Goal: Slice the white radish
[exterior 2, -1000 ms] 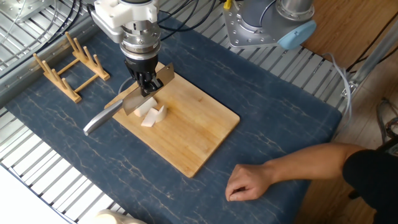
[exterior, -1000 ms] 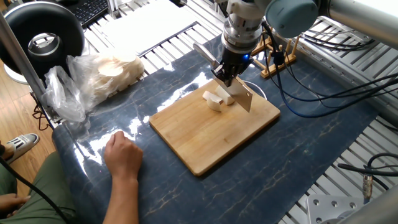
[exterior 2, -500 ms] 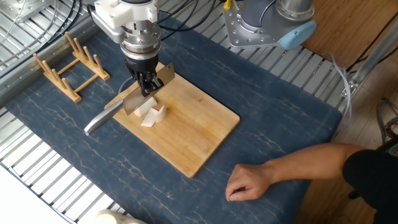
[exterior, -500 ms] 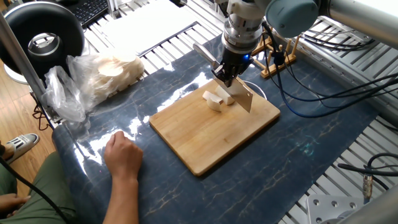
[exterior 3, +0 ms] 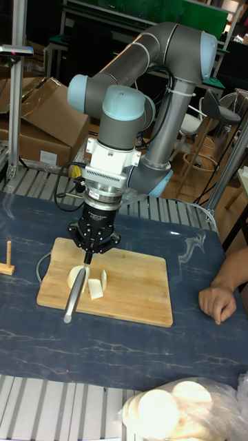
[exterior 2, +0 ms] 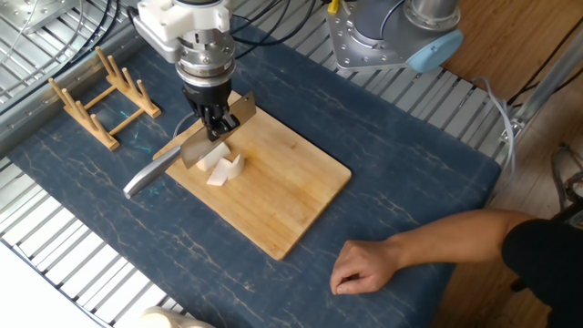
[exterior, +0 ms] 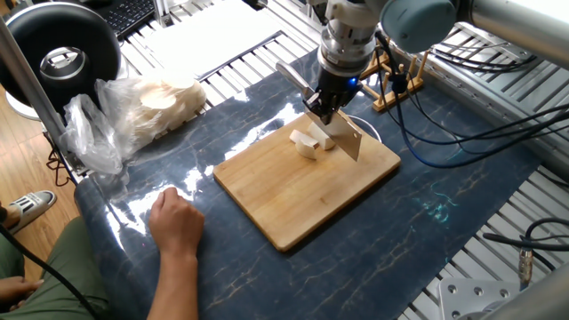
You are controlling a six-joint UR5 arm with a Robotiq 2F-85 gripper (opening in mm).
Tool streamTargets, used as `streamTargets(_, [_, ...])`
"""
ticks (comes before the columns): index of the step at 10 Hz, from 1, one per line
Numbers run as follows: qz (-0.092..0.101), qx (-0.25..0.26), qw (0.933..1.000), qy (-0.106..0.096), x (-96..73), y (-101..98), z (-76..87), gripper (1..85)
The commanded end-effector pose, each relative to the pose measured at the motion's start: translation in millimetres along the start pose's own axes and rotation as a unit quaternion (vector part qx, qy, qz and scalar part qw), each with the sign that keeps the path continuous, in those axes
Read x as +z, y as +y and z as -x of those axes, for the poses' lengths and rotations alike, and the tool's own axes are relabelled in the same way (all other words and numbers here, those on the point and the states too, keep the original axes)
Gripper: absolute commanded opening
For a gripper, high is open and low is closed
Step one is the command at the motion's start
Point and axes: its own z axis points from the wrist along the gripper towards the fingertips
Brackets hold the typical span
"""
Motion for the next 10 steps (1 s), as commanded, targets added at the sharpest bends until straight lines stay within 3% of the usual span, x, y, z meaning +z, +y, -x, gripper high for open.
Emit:
streamTargets(1, [0.008, 0.002, 1.0, 0.0, -1.0, 0.9, 0.9, 1.0])
streamTargets(10, [0.009, 0.006, 0.9999, -0.008, 2.2, 2.2, 4.8, 1.0])
